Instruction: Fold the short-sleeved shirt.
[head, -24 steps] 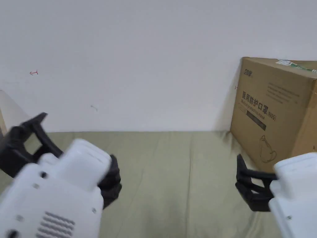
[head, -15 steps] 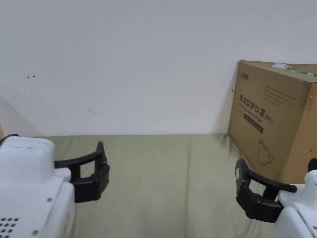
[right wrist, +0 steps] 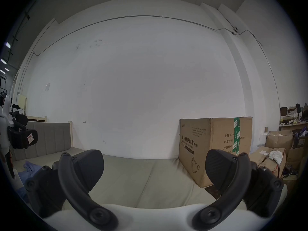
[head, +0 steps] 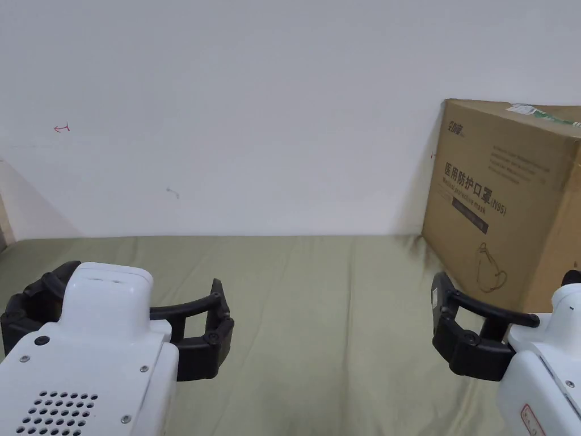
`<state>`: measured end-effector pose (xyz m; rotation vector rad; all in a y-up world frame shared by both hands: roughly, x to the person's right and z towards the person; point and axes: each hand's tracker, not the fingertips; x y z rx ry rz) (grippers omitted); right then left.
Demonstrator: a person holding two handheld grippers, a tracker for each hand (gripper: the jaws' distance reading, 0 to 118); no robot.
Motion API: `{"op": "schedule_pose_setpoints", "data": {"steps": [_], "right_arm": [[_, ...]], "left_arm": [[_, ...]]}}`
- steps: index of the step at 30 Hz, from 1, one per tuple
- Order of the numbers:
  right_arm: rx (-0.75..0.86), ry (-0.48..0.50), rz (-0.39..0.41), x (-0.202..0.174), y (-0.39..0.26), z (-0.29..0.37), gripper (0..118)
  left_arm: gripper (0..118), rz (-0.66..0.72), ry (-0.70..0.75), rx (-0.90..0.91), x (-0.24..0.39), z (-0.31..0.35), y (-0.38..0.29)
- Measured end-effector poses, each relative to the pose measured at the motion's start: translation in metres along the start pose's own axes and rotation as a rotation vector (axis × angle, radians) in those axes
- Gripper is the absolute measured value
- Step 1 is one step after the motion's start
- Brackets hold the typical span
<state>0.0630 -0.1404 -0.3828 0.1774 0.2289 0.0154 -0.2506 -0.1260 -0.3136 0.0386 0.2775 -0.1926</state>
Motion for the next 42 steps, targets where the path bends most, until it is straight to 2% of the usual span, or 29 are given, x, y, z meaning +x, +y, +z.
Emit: {"op": "schedule_pose_setpoints", "data": {"steps": [7, 13, 29, 31, 32, 33, 34, 35, 36, 37, 39, 42], "right_arm": [[-0.023, 0.025, 0.026, -0.008, -0.002, -0.001, 118], [-0.038, 0.042, -0.01, -0.01, -0.002, -0.001, 118], [-0.062, 0.001, 0.0, -0.01, 0.0, -0.004, 118], [-0.072, -0.003, -0.012, -0.01, 0.0, -0.005, 118], [-0.109, 0.0, -0.018, -0.01, 0.001, -0.005, 118], [-0.122, 0.022, -0.016, -0.009, 0.003, -0.003, 112], [-0.109, 0.028, -0.024, -0.007, 0.003, 0.0, 92], [-0.088, -0.028, -0.032, -0.007, 0.001, 0.001, 36], [-0.072, -0.074, -0.004, -0.005, -0.002, 0.001, 0], [-0.099, -0.029, -0.059, -0.001, 0.0, 0.001, 0], [-0.094, -0.046, -0.076, 0.002, 0.001, 0.004, 0], [-0.103, -0.047, -0.041, 0.003, 0.0, 0.005, 0]], "left_arm": [[118, 0.003, -0.001, 0.007, -0.002, 0.002, 0.001], [118, 0.011, 0.001, 0.001, -0.004, 0.003, -0.001], [118, 0.14, -0.043, -0.031, -0.012, -0.001, -0.005], [115, 0.145, -0.054, -0.047, -0.013, -0.002, -0.004], [107, 0.149, -0.072, -0.073, -0.014, -0.003, -0.004], [76, 0.161, -0.095, -0.114, -0.015, -0.005, -0.004], [33, 0.169, -0.109, -0.161, -0.016, -0.009, -0.004], [0, 0.186, -0.073, -0.223, -0.017, -0.013, -0.002], [0, 0.186, -0.111, -0.269, -0.016, -0.016, -0.003], [0, 0.175, -0.118, -0.242, -0.015, -0.016, -0.004], [0, 0.159, -0.114, -0.236, -0.009, -0.013, -0.006], [0, 0.147, -0.128, -0.222, -0.003, -0.009, -0.003]]}}
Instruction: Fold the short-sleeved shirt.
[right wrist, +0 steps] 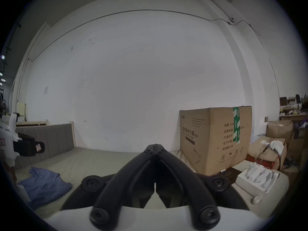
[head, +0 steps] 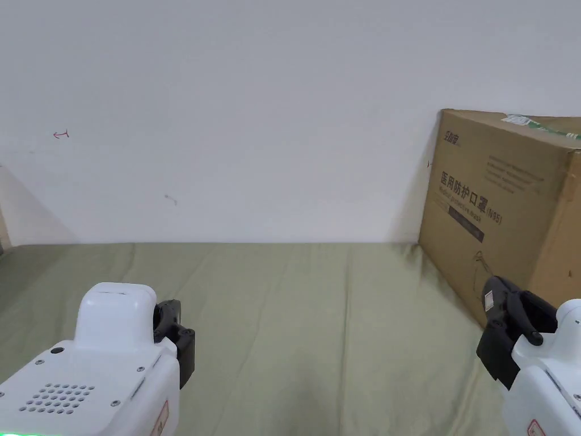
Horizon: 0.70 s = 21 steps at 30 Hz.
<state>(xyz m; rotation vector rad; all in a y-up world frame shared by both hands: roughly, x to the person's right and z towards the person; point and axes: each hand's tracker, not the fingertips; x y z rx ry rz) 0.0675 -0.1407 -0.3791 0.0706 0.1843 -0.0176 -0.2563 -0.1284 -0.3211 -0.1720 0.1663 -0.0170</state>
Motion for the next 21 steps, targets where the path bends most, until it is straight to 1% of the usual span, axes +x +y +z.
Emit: {"op": "schedule_pose_setpoints", "data": {"steps": [3, 5, 7, 9, 10, 12, 16, 18, 21], "right_arm": [[-0.003, 0.013, 0.015, -0.005, -0.001, 0.0, 0], [-0.001, 0.049, 0.009, -0.013, -0.002, 0.002, 0], [0.0, 0.122, -0.007, -0.028, -0.001, 0.0, 0], [-0.005, 0.211, -0.014, -0.05, -0.002, -0.003, 0], [-0.007, 0.254, -0.015, -0.063, -0.002, -0.006, 0], [-0.013, 0.372, -0.023, -0.097, -0.004, -0.011, 0], [-0.044, 0.624, -0.05, -0.181, -0.006, -0.015, 0], [-0.065, 0.725, -0.05, -0.226, -0.01, -0.011, 0], [-0.109, 0.873, -0.095, -0.276, -0.015, -0.002, 0]], "left_arm": [[0, 0.007, -0.019, 0.016, 0.0, 0.006, 0.001], [0, 0.006, 0.0, 0.028, -0.004, 0.015, 0.002], [0, 0.018, 0.035, 0.036, -0.019, 0.029, -0.001], [0, 0.043, 0.111, 0.04, -0.04, 0.054, -0.005], [0, 0.049, 0.157, 0.035, -0.054, 0.067, -0.009], [0, 0.051, 0.278, 0.019, -0.08, 0.101, -0.018], [0, 0.049, 0.553, -0.024, -0.126, 0.173, -0.039], [0, 0.102, 0.667, -0.047, -0.149, 0.206, -0.051], [0, 0.197, 0.792, -0.074, -0.174, 0.244, -0.069]]}}
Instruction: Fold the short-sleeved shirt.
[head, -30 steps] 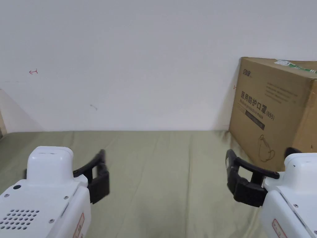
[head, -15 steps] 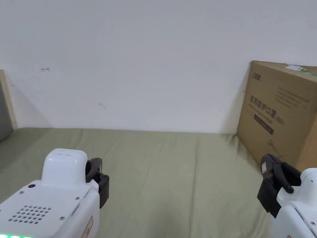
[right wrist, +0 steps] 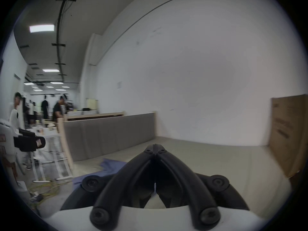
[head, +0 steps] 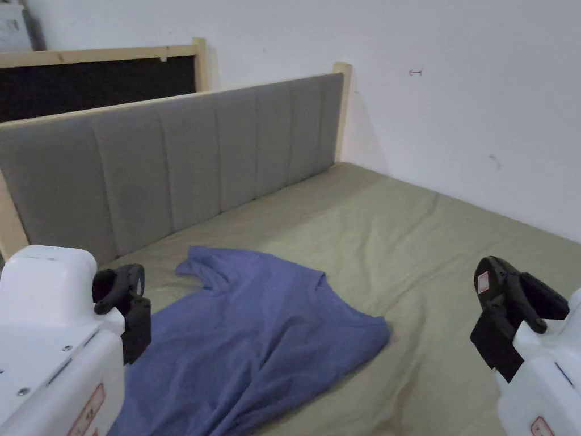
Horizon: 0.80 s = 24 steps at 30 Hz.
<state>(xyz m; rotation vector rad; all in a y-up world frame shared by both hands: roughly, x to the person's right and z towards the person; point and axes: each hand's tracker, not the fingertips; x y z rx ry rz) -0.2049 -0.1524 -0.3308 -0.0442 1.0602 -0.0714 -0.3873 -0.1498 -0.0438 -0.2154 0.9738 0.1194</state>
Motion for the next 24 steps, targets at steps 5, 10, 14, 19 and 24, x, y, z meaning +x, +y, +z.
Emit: {"op": "schedule_pose_setpoints", "data": {"steps": [5, 10, 14, 19, 24], "right_arm": [[-0.076, 0.125, -0.043, -0.037, -0.014, -0.034, 0], [-0.153, 0.073, 0.039, -0.031, -0.032, -0.048, 0], [-0.249, -0.021, 0.069, -0.002, -0.049, -0.054, 0], [-0.368, -0.134, 0.062, 0.039, -0.072, -0.061, 0], [-0.434, -0.198, 0.04, 0.059, -0.084, -0.063, 0]], "left_arm": [[0, 0.046, 0.06, -0.094, -0.028, -0.03, -0.019], [0, 0.141, -0.109, -0.205, -0.014, -0.097, -0.042], [0, 0.146, -0.244, -0.312, 0.014, -0.171, -0.062], [56, 0.097, -0.384, -0.434, 0.056, -0.261, -0.091], [96, -0.006, -0.402, -0.655, 0.101, -0.329, -0.141]]}}
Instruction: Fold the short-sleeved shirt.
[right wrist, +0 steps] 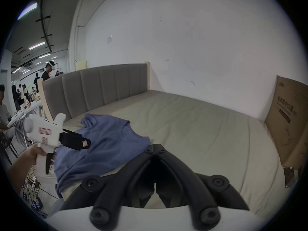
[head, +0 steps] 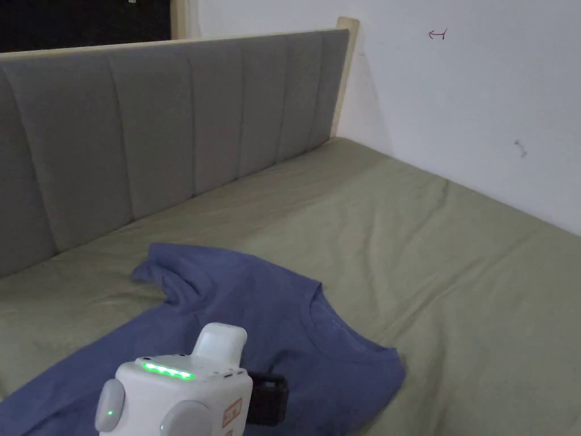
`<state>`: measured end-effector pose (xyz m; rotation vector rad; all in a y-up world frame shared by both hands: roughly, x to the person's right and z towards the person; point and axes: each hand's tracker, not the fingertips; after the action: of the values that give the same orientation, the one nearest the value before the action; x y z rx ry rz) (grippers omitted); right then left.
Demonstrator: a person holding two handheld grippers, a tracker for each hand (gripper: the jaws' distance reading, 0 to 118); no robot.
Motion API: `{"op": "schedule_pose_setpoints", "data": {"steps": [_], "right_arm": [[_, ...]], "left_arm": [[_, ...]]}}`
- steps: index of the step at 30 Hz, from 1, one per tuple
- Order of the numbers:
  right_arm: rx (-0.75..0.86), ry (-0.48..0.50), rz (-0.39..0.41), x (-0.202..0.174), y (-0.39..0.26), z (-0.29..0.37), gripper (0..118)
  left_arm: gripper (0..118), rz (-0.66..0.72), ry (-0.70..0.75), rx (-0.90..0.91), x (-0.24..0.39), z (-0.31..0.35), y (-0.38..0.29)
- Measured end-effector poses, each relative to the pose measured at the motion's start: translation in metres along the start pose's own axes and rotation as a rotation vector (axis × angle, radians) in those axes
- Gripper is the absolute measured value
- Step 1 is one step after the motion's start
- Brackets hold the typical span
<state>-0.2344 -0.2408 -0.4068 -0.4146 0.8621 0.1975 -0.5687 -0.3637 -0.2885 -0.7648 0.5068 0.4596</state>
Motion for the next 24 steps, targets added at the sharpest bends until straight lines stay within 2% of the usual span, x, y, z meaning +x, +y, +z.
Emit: {"op": "schedule_pose_setpoints", "data": {"steps": [3, 4, 6, 7, 8, 9, 10, 11, 12, 13, 15, 18, 20, 22, 24], "right_arm": [[-0.032, -0.016, 0.003, 0.005, -0.008, -0.003, 0], [-0.046, -0.016, 0.001, 0.007, -0.01, -0.003, 0], [-0.079, -0.012, -0.005, 0.006, -0.015, -0.004, 0], [-0.093, -0.011, -0.005, 0.007, -0.02, -0.003, 0], [-0.107, -0.012, -0.006, 0.005, -0.024, -0.001, 0], [-0.115, -0.01, -0.008, 0.004, -0.027, 0.0, 0], [-0.122, -0.005, -0.013, 0.004, -0.031, 0.002, 0], [-0.129, -0.001, -0.022, 0.008, -0.039, 0.004, 0], [-0.139, 0.004, -0.031, 0.01, -0.043, 0.006, 0], [-0.147, 0.009, -0.041, 0.011, -0.045, 0.008, 0], [-0.162, 0.02, -0.065, 0.016, -0.052, 0.011, 0], [-0.167, -0.002, -0.071, 0.021, -0.057, 0.018, 0], [-0.159, -0.019, -0.088, 0.025, -0.059, 0.024, 0], [-0.153, -0.032, -0.122, 0.035, -0.06, 0.031, 0], [-0.145, -0.054, -0.15, 0.033, -0.054, 0.039, 0]], "left_arm": [[109, 0.015, -0.044, -0.142, 0.005, -0.043, -0.02], [110, 0.012, -0.02, -0.187, 0.007, -0.057, -0.03], [114, -0.106, 0.072, -0.113, 0.021, -0.05, -0.032], [113, -0.094, 0.114, -0.145, 0.026, -0.048, -0.024], [109, -0.049, 0.102, -0.151, 0.024, -0.045, -0.017], [99, -0.005, 0.098, -0.142, 0.025, -0.036, -0.014], [84, 0.064, 0.096, -0.125, 0.021, -0.027, -0.01], [62, 0.134, 0.078, -0.094, 0.014, -0.02, -0.007], [18, 0.196, 0.072, -0.06, 0.006, -0.016, -0.007], [8, 0.238, 0.118, -0.065, -0.007, -0.015, -0.011], [8, 0.314, 0.019, -0.13, -0.022, -0.032, -0.017], [8, 0.344, -0.003, -0.119, -0.028, -0.031, -0.017], [8, 0.424, -0.064, -0.109, -0.037, -0.026, -0.018], [8, 0.576, -0.202, -0.033, -0.044, -0.009, -0.02], [8, 0.608, -0.264, 0.014, -0.043, 0.004, -0.02]]}}
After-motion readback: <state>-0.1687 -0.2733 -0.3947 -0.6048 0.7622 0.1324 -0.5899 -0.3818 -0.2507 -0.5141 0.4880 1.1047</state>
